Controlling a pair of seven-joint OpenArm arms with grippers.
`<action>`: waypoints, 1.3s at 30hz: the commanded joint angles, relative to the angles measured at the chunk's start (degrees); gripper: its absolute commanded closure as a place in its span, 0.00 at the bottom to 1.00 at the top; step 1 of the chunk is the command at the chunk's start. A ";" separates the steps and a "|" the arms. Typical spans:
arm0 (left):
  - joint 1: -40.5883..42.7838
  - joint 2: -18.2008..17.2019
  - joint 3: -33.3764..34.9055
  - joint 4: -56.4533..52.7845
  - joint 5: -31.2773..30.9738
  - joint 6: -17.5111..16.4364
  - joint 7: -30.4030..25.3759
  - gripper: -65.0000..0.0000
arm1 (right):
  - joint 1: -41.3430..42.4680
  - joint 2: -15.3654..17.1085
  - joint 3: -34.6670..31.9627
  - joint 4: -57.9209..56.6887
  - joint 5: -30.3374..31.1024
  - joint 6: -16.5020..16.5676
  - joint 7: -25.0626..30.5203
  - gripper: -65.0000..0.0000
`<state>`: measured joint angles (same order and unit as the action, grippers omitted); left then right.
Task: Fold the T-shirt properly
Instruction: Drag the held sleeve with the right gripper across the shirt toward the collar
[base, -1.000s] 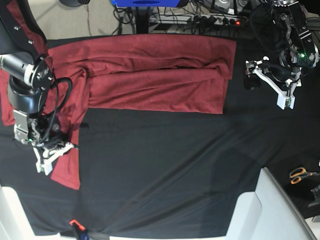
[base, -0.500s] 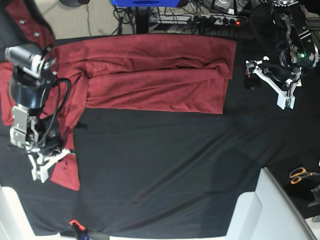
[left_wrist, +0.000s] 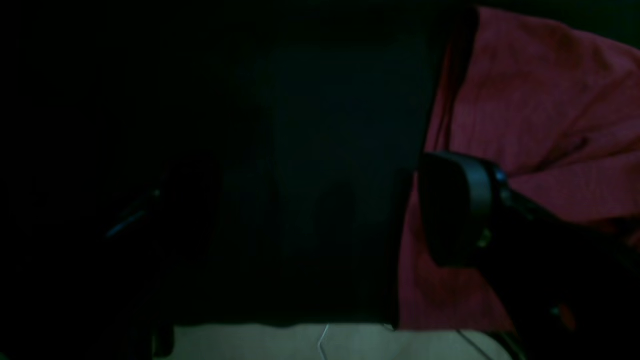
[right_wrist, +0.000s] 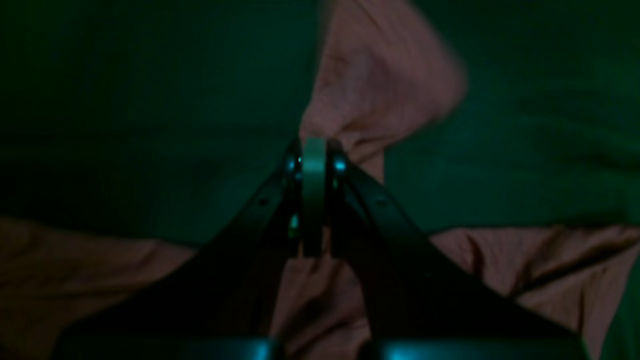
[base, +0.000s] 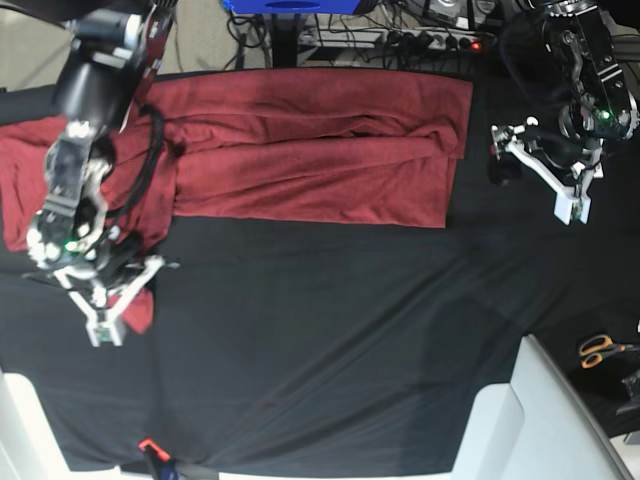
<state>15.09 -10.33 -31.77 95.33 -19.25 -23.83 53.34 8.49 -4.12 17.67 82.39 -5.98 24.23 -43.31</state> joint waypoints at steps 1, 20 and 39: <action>-0.28 -0.71 -0.27 0.71 -0.14 0.14 -0.81 0.08 | -0.62 -0.50 -1.28 3.98 0.66 0.08 0.36 1.00; -0.28 -11.08 -0.27 0.45 -0.14 0.14 -0.46 0.08 | -22.07 -1.90 -22.99 29.04 0.66 -0.10 -3.94 1.00; 1.83 -13.89 -0.10 -6.67 -0.05 0.14 -0.81 0.08 | -29.72 -1.20 -37.06 31.15 4.97 0.08 -3.94 1.00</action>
<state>17.17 -23.07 -31.46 87.74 -19.27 -23.88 53.32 -21.52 -5.04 -19.11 112.49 -1.34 24.08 -48.51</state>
